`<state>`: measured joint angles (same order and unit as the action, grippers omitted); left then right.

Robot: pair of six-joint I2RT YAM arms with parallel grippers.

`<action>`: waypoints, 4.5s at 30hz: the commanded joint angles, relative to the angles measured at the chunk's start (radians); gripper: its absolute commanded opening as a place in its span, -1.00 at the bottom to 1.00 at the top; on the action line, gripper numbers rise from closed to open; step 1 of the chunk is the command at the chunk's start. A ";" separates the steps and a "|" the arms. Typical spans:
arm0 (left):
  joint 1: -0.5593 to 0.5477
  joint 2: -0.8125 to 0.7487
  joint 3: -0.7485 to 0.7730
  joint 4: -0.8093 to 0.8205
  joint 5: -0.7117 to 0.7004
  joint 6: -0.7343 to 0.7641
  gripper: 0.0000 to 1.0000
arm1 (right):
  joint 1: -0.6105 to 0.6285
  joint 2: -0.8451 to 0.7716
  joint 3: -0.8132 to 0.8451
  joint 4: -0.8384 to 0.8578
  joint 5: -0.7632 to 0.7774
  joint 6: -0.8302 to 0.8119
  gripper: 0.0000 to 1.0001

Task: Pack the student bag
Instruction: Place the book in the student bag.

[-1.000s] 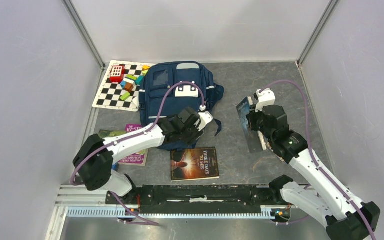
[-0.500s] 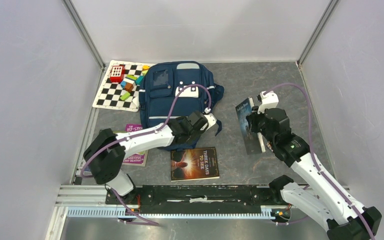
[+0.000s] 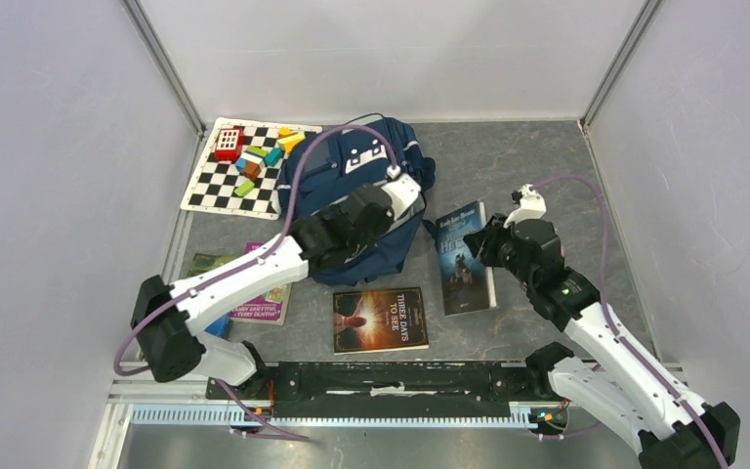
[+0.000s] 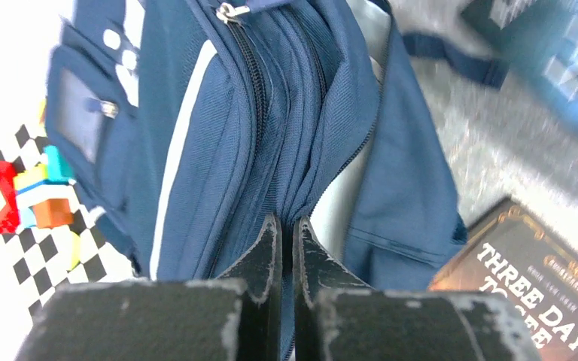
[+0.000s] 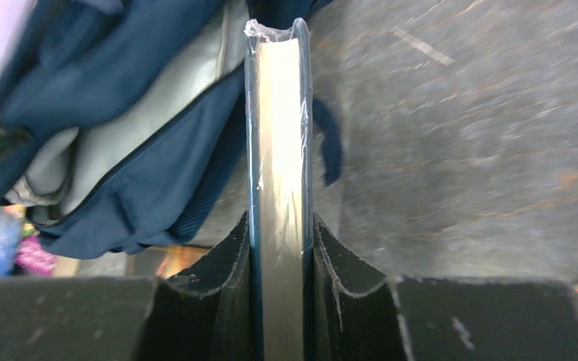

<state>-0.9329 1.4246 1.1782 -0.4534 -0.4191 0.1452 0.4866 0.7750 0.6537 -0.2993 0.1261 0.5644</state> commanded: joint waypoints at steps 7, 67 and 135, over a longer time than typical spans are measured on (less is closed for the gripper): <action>0.004 -0.078 0.156 0.105 0.026 0.032 -0.96 | 0.040 0.024 -0.074 0.374 -0.192 0.358 -1.00; 0.034 -0.167 0.075 0.254 0.384 -0.194 -0.96 | 0.118 0.260 -0.217 0.900 0.098 0.770 -1.00; 0.258 -0.140 0.013 0.294 0.528 -0.332 -0.96 | 0.109 0.627 -0.038 1.009 0.250 0.430 0.67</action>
<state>-0.6907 1.2789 1.1782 -0.2512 0.1585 -0.2073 0.6003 1.5257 0.6781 0.7280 0.2848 1.0702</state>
